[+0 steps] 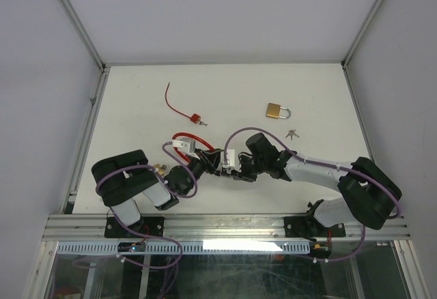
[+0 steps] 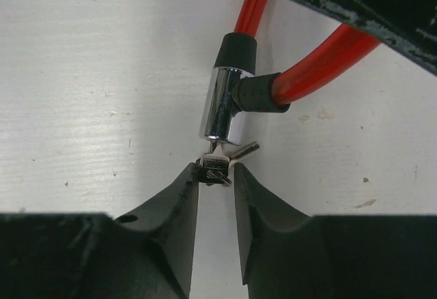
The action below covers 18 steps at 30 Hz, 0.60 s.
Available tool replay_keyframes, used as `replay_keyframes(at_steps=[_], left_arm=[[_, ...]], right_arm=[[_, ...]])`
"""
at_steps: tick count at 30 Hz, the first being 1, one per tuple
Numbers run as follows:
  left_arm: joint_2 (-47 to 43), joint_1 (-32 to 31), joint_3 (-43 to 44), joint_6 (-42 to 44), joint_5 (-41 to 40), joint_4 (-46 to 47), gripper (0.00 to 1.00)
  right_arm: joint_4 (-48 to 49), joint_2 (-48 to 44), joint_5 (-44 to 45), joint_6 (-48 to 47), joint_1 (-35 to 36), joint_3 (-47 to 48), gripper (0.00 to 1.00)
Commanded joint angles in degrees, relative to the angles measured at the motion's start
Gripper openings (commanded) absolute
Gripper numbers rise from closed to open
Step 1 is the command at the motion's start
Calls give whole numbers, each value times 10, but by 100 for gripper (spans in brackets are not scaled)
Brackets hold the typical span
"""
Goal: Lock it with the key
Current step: Lock the lock.
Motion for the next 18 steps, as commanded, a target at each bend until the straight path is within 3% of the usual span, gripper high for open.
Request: replay_keyframes(at_steps=[1,3,7,13,18], left_arm=[[34,-7,-31,20,34,50,0],[34,-7,-32,22,34,52,0],[37,-8,-34,29,37,60,0],[48,-14,-35,50,42,85,0],[60,-21,-35,62,37,105,0]], right_arm=[[2,1,-21,1,-6,36,35],[-12,-7,-36,0,-15,41,44],[-38,-27,-91,9,-39,51,50],[-106,9,-222,59,-129,97,51],[-126,17,-250,34,-135,93,52]])
